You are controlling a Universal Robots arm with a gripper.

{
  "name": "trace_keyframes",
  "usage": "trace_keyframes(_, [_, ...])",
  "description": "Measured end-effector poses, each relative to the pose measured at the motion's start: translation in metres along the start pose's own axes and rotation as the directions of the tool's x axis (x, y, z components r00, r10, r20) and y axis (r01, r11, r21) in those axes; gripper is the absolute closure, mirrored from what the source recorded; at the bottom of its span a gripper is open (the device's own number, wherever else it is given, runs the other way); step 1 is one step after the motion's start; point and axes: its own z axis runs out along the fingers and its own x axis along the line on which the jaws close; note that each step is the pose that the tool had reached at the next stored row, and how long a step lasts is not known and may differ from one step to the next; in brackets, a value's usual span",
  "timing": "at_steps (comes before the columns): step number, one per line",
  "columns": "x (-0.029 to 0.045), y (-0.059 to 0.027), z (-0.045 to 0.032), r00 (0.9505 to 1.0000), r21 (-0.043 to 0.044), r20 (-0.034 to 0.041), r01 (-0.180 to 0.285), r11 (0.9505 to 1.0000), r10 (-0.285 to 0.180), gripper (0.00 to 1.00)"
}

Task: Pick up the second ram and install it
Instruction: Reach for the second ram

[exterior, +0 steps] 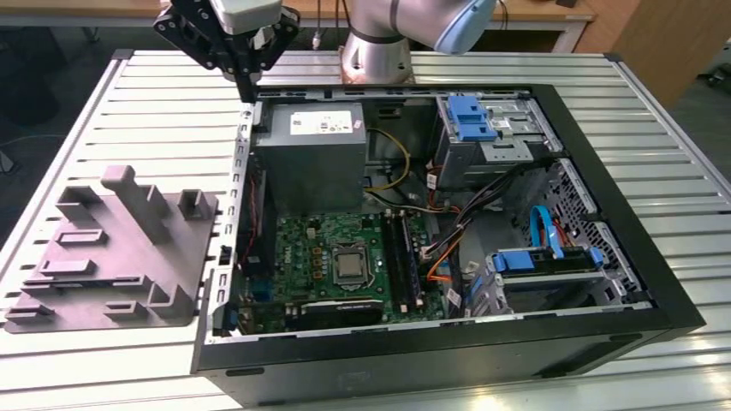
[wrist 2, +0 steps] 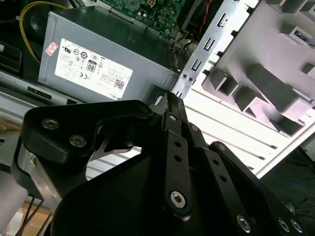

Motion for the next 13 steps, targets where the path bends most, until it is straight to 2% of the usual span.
trace_keyframes(8, [0.0088, -0.0007, -0.0003, 1.0000, -0.0001, 0.0003, 0.000, 1.0000, 0.000, 0.90])
trace_keyframes(13, [0.0181, -0.0014, -0.0005, 1.0000, -0.0009, 0.0011, 0.000, 1.0000, 0.000, 0.90])
